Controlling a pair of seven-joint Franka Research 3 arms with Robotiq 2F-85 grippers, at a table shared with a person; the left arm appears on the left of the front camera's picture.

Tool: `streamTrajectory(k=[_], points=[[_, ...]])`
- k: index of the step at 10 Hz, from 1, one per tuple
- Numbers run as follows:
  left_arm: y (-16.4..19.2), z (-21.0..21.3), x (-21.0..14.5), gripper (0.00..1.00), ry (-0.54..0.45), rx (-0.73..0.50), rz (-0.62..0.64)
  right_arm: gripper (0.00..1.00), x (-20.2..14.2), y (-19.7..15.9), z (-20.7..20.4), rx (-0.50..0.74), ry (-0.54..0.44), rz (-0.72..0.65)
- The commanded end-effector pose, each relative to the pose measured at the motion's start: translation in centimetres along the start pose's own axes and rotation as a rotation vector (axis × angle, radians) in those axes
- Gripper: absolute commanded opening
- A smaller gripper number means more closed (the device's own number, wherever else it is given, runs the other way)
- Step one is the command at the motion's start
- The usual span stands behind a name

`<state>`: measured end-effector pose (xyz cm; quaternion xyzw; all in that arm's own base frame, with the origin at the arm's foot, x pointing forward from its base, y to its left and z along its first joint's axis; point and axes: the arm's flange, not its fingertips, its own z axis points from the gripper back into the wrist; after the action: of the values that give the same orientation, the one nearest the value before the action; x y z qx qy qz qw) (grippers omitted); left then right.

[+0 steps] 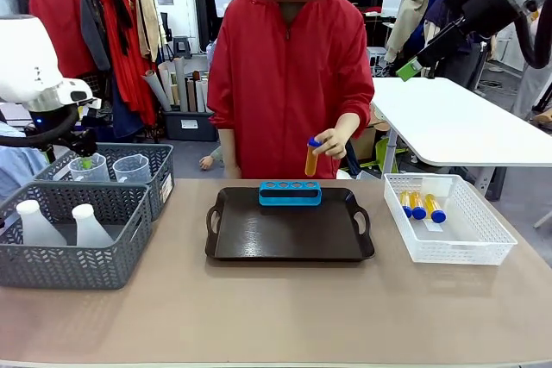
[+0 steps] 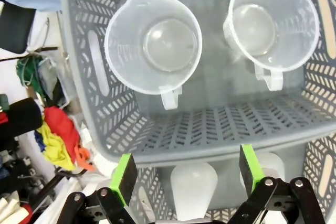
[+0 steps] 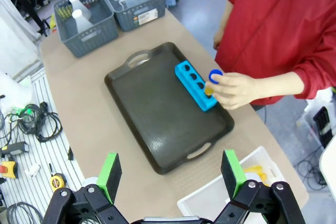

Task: Prepare the laboratory tools.
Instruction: Pick up one Large Measuring Cup and place it on the Handle tray.

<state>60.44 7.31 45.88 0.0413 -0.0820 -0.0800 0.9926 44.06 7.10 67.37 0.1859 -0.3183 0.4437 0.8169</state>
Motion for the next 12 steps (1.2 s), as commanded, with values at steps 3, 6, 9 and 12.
streamTrajectory(k=[3, 6, 9, 12], points=[[1.4, -2.6, 1.8, 1.00, -0.049, -0.024, 0.053, 1.00, 0.0, 0.0, 0.1, 0.004, -0.003, 0.006], [2.5, -4.7, 2.5, 1.00, -0.045, -0.050, 0.071, 1.00, 0.0, 0.0, 0.1, 0.004, -0.003, 0.006], [2.7, -5.6, 2.6, 1.00, -0.035, -0.054, 0.073, 1.00, 0.0, 0.0, 0.1, 0.004, -0.003, 0.006], [3.3, -7.2, 2.8, 1.00, -0.025, -0.051, 0.083, 1.00, 0.0, 0.0, 0.1, 0.004, -0.003, 0.006]])
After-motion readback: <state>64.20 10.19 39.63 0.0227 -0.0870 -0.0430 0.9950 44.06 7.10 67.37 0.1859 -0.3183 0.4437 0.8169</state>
